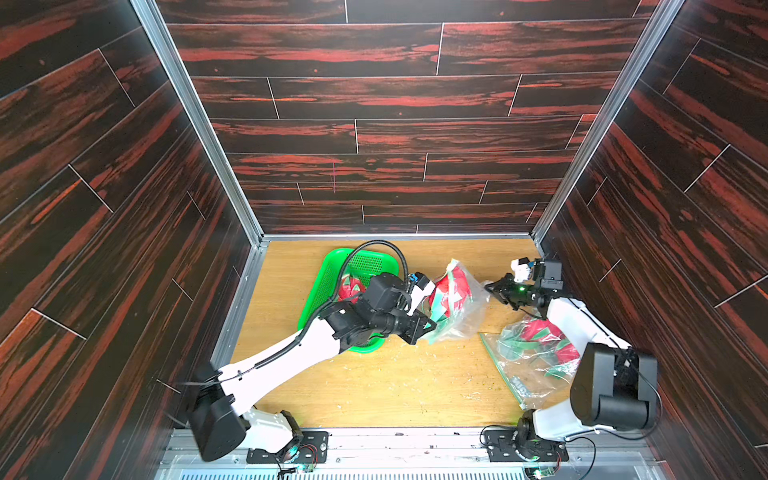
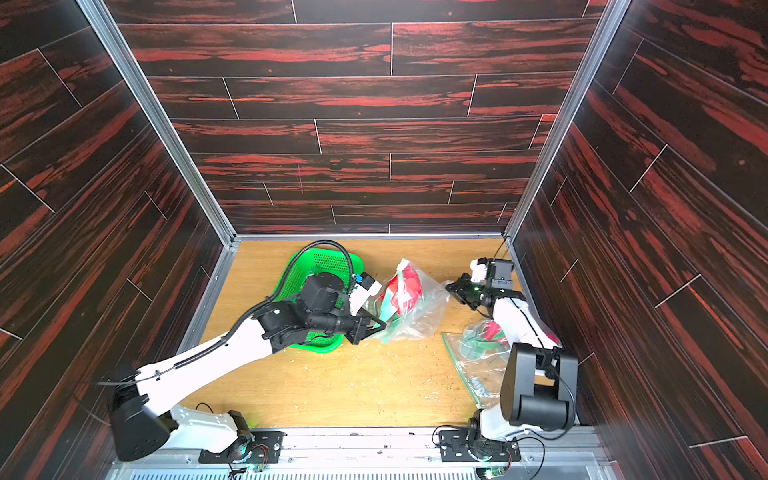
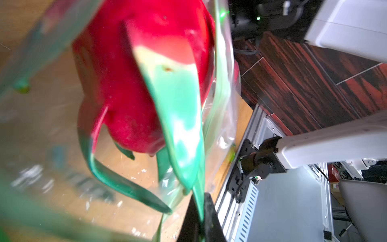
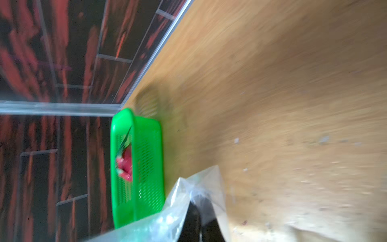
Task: Open the zip-top bag and take out the dragon fruit
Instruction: Place the dragon fruit in the basket, then place the zipper food storage bag at the center of the board.
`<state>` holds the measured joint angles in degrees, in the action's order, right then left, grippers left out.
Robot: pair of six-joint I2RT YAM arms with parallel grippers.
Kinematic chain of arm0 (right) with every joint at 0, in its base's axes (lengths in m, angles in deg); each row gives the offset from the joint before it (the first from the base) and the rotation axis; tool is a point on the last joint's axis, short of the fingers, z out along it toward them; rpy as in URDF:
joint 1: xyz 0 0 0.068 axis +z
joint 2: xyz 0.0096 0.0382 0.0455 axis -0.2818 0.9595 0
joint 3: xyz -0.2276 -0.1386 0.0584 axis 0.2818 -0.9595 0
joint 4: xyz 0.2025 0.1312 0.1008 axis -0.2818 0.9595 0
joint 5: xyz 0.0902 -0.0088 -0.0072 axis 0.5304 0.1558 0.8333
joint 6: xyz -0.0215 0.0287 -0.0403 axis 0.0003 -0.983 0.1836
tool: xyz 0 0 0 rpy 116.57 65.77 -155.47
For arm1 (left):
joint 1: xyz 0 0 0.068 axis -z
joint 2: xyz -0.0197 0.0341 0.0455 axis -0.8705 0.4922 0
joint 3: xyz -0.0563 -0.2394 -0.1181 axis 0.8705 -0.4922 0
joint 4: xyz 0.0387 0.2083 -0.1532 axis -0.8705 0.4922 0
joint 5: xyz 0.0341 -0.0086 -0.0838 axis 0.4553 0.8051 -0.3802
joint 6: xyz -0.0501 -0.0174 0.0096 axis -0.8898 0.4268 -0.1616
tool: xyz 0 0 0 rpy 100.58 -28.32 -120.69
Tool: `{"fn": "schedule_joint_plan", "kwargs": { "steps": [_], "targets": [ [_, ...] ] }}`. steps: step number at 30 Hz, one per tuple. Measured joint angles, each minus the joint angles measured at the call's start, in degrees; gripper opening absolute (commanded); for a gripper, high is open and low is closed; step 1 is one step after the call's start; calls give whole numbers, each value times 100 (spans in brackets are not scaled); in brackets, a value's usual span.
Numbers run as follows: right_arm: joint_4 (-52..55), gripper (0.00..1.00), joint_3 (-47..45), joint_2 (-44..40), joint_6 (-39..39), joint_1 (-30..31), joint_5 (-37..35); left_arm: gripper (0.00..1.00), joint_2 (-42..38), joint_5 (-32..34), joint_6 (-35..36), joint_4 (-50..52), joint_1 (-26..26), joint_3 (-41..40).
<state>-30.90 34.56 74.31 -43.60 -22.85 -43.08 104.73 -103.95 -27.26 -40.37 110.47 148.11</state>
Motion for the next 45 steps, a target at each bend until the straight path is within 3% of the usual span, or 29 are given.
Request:
{"fn": "schedule_joint_plan", "kwargs": {
  "steps": [12,21,25,33,45],
  "targets": [
    [-76,0,345,420,170,-317,-756,0,-573,247,289,909,2,295],
    [-136,0,656,638,125,-334,-894,0,-1141,1438,501,1635,-282,492],
    [-151,0,868,643,50,-343,-909,0,-1220,1969,509,1856,-822,518],
    [-192,0,1609,944,-144,-352,-914,0,-579,2457,514,1856,-1628,479],
    [-214,0,2820,1825,-457,-352,-949,0,841,1661,938,1773,-1982,323]
  ]
}}
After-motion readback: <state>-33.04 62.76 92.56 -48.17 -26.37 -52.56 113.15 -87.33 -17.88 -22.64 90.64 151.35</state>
